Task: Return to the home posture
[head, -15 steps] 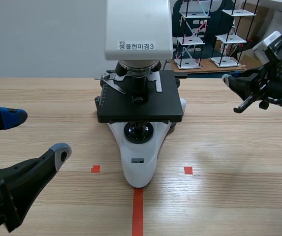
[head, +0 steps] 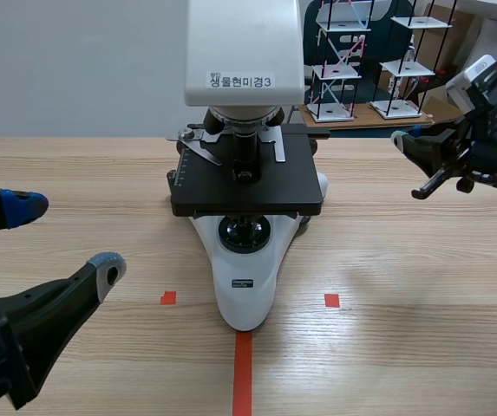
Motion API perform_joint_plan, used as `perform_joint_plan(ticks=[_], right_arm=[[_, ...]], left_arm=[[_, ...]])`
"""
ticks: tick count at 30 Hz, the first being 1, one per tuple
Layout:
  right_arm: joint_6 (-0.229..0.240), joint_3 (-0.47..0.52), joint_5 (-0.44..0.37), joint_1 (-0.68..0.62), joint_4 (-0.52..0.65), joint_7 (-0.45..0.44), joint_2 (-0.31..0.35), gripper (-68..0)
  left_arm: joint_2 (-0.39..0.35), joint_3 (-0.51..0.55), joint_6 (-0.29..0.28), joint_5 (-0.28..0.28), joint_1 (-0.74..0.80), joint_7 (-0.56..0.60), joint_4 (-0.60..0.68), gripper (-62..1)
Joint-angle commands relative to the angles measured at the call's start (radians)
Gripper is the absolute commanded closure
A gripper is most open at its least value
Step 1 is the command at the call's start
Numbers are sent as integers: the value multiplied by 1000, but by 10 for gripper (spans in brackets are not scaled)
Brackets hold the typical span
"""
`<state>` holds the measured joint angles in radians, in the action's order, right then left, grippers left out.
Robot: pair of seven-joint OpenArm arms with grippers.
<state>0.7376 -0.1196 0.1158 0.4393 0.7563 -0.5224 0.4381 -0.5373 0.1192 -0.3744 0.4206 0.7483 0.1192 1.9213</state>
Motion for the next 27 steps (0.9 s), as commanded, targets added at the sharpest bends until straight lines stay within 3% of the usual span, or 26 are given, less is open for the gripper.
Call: perform_joint_plan(ticks=[1, 10, 17, 19, 22, 24, 27], right_arm=[[8, 2, -13, 29, 18, -16, 10, 0], [5, 2, -14, 26, 18, -16, 11, 0], [-97, 3, -23, -45, 23, -86, 27, -118], [-142, 3, -57, -88, 28, -128, 29, -137], [-170, 7, -150, -165, 66, -142, 35, -154], [-170, 20, -193, -225, 115, -142, 37, -216], [-170, 48, -229, -322, 218, -142, 36, -376]], left_arm=[[5, 5, -2, 10, 5, 11, 6, -623], [5, 5, -2, 10, 5, 11, 6, -623], [5, 5, -2, 10, 5, 12, 6, -623], [5, 5, -2, 10, 5, 11, 6, -623], [5, 5, -2, 10, 5, 11, 6, -623], [5, 5, -2, 10, 5, 11, 6, -623], [5, 5, -2, 10, 5, 11, 6, -623]])
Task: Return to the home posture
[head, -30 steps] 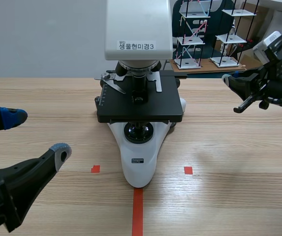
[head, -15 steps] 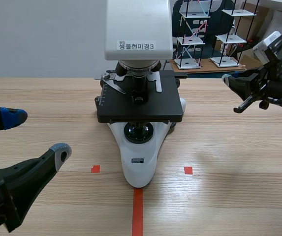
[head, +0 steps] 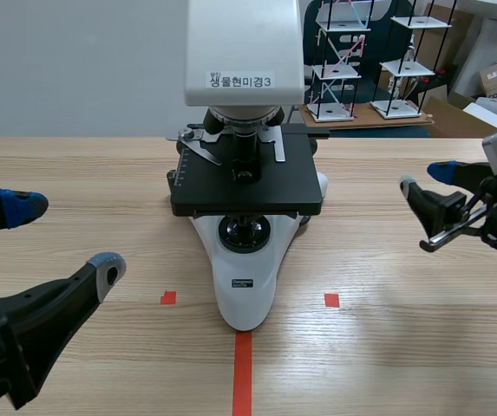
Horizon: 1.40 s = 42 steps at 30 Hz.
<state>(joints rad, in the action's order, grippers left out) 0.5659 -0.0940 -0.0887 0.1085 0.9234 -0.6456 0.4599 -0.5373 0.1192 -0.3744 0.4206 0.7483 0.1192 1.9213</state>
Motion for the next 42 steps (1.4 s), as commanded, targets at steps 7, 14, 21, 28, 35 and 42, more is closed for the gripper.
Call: perform_joint_plan(ticks=[7, 14, 21, 28, 35, 42], right_arm=[[-2, 82, -132, -212, 354, 106, 13, -492], [-48, 96, -242, -388, 630, 349, 11, -565], [-76, 132, -256, -568, 800, 356, -39, -565], [-43, 137, -243, -692, 912, 420, -65, -596], [-38, 141, -203, -741, 982, 434, -67, -614], [-34, 141, -203, -743, 1002, 465, -66, -613]], left_arm=[[5, 5, -2, 10, 5, 11, 6, -623], [5, 5, -2, 10, 5, 11, 6, -623], [5, 5, -2, 10, 5, 11, 6, -623], [5, 5, -2, 10, 5, 11, 6, -623], [5, 5, -2, 10, 5, 11, 6, -623], [5, 5, -2, 10, 4, 11, 6, -623]])
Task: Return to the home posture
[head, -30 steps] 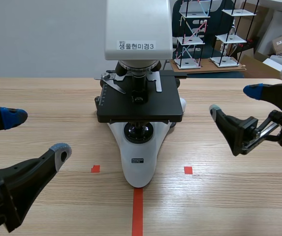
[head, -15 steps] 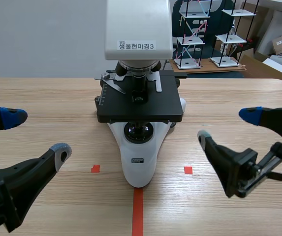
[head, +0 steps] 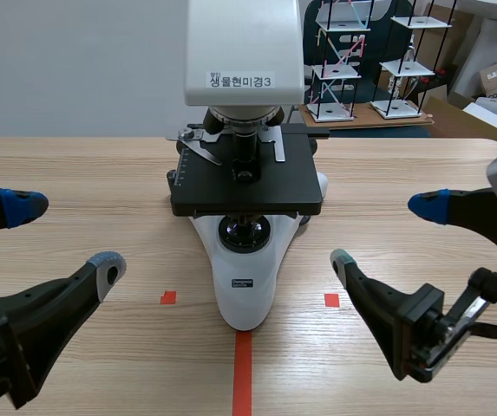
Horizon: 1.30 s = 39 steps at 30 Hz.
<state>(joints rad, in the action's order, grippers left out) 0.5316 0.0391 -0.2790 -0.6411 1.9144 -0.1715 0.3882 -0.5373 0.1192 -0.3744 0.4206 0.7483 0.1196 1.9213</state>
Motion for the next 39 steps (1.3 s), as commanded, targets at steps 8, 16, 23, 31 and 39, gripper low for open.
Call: perform_joint_plan(ticks=[8, 16, 23, 31, 39], right_arm=[[0, 8, -12, 7, 11, -2, 5, -613], [0, 8, -12, 7, 11, -3, 5, -613], [0, 8, -12, 6, 11, -11, 5, -613], [72, 42, 60, -53, 11, -184, 5, -618], [71, 74, 78, -58, 11, -198, 5, -624]], left_arm=[[5, 5, -2, 10, 4, 11, 6, -623], [5, 5, -2, 10, 4, 11, 6, -623], [5, 5, -2, 10, 4, 11, 6, -623], [5, 5, -2, 10, 4, 11, 6, -623], [5, 5, -2, 10, 4, 11, 6, -623]])
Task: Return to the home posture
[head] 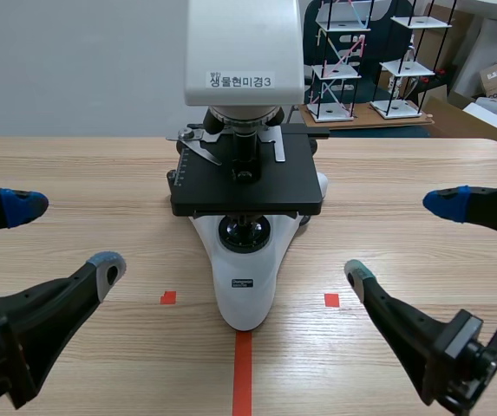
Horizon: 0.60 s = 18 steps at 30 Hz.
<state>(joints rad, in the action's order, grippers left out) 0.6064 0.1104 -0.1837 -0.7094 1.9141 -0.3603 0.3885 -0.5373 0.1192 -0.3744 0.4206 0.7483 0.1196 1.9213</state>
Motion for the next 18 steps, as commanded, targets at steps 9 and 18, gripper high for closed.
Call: perform_joint_plan(ticks=[9, 18], right_arm=[[-3, 3, -17, 11, 11, -5, 5, -624], [-3, 3, 2, 11, 11, -5, 5, -623]], left_arm=[[5, 5, -2, 10, 4, 11, 6, -623], [5, 5, -2, 10, 4, 11, 6, -623]])
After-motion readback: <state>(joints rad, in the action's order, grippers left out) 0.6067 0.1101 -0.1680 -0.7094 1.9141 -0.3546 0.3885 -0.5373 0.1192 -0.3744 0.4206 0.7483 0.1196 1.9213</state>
